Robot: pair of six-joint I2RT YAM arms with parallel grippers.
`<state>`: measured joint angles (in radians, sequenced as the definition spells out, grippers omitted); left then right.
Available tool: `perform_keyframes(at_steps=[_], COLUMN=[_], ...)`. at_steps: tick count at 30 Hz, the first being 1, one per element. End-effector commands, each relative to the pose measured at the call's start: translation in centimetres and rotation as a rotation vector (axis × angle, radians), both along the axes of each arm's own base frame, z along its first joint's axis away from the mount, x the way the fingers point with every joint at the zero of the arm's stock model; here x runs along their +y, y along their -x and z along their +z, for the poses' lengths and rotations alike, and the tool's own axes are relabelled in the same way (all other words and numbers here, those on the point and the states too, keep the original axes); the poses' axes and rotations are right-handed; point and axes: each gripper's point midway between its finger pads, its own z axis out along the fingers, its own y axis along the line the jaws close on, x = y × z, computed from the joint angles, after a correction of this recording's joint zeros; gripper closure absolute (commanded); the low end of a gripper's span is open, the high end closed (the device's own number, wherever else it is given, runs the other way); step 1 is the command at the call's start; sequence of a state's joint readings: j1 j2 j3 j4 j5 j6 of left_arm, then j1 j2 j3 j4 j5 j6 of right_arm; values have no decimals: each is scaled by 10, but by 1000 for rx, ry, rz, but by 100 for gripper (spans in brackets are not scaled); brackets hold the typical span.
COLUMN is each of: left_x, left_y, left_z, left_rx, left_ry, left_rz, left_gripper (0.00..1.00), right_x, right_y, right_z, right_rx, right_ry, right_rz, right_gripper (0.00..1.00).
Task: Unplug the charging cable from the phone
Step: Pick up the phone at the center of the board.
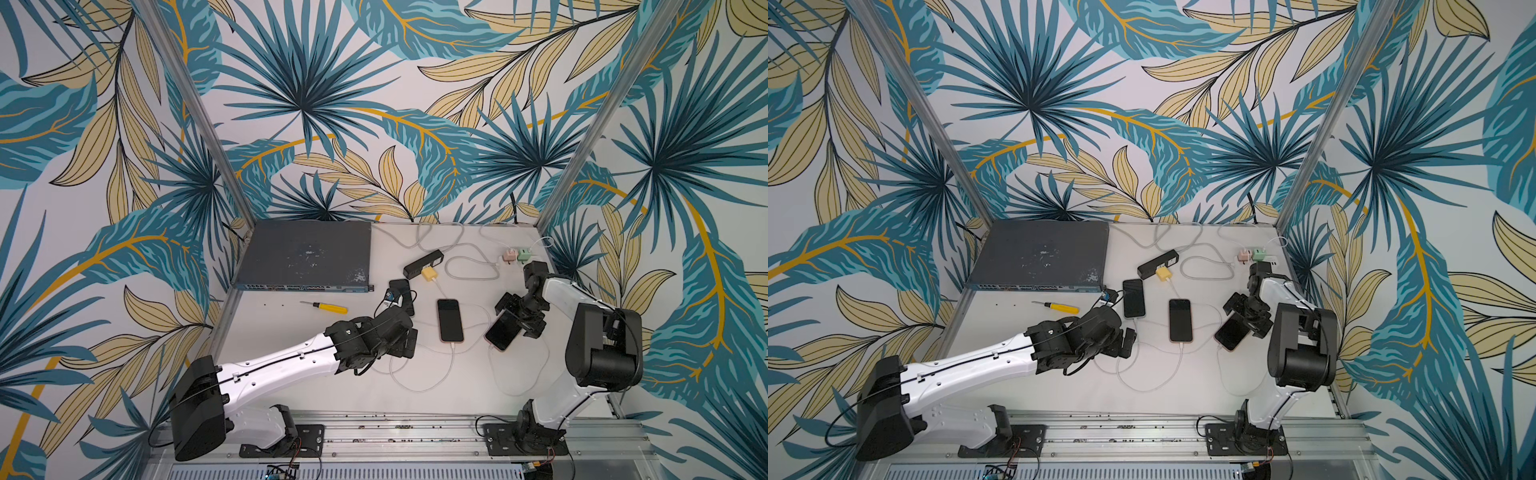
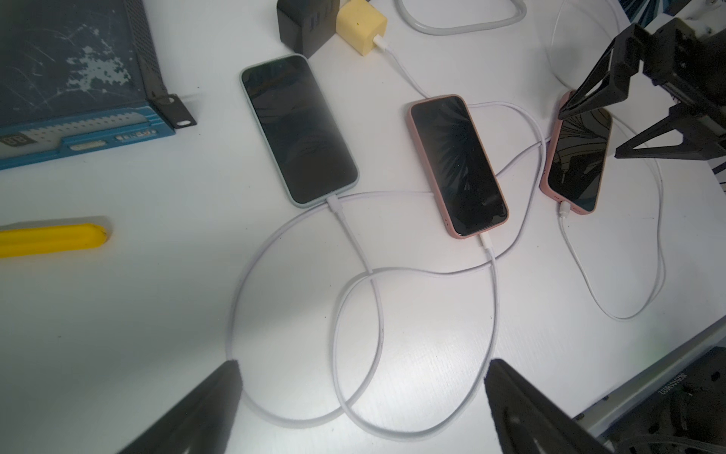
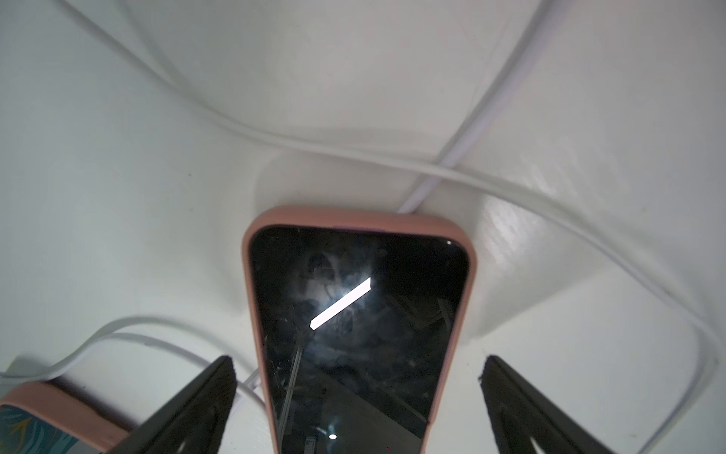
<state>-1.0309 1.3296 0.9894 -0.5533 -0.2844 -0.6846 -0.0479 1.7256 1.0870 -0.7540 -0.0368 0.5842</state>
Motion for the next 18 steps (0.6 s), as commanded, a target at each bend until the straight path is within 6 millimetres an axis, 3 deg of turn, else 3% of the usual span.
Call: perform_keyframes(at_steps=[1,18], left_x=[-2,1], left_y=[-2,0], left_z=[5,-5], left_rx=[-19,-5], left_ry=[42,30], left_rz=[17,29], left_gripper=[0,0], right_x=[-2,-3], right_y=[4,-3], right_z=[-4,-18], right_rx=[39,57], right_ry=[7,25], right_rz=[-20,-60], right_gripper=[0,0])
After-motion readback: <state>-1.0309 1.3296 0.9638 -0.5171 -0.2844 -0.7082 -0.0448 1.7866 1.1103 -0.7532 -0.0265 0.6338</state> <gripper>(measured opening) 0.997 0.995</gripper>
